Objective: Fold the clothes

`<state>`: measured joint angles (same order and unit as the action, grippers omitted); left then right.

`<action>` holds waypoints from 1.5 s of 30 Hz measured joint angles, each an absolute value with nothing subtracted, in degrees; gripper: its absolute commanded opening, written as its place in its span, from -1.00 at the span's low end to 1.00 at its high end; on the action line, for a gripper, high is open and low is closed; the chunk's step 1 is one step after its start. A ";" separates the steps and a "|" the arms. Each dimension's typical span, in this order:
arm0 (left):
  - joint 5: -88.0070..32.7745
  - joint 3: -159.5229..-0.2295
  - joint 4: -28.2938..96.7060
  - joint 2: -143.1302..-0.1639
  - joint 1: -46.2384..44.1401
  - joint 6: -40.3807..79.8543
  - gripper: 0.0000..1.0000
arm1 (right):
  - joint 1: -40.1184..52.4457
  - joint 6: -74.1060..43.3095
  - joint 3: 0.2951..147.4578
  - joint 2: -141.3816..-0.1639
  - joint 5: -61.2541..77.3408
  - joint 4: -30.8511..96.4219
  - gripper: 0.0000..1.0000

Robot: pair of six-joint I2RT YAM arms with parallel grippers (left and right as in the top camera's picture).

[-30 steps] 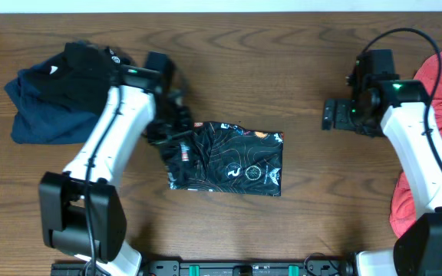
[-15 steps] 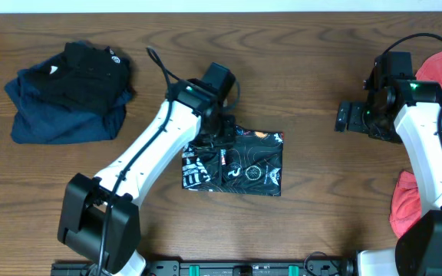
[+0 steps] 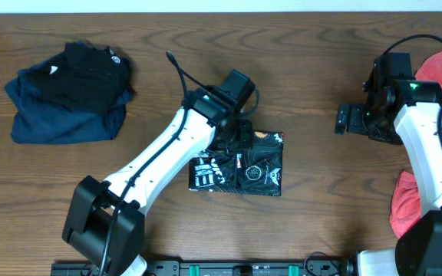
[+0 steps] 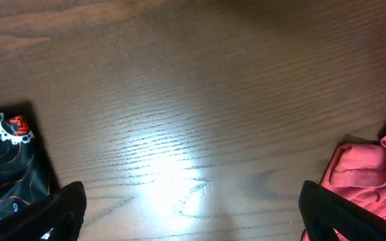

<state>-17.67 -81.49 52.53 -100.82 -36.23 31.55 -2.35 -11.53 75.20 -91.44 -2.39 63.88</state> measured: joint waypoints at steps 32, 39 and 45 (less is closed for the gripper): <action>-19.57 -81.49 43.05 -100.84 -39.66 31.75 -0.76 | -2.35 -11.53 75.20 -91.44 -2.39 65.12 0.99; -19.57 -81.49 42.76 -101.36 -42.22 31.75 -0.75 | -2.35 -11.53 75.20 -91.44 -2.39 65.12 0.98; -19.57 -81.49 42.54 -101.95 -43.77 31.75 -0.75 | -2.35 -11.53 75.20 -91.44 -2.39 65.12 0.98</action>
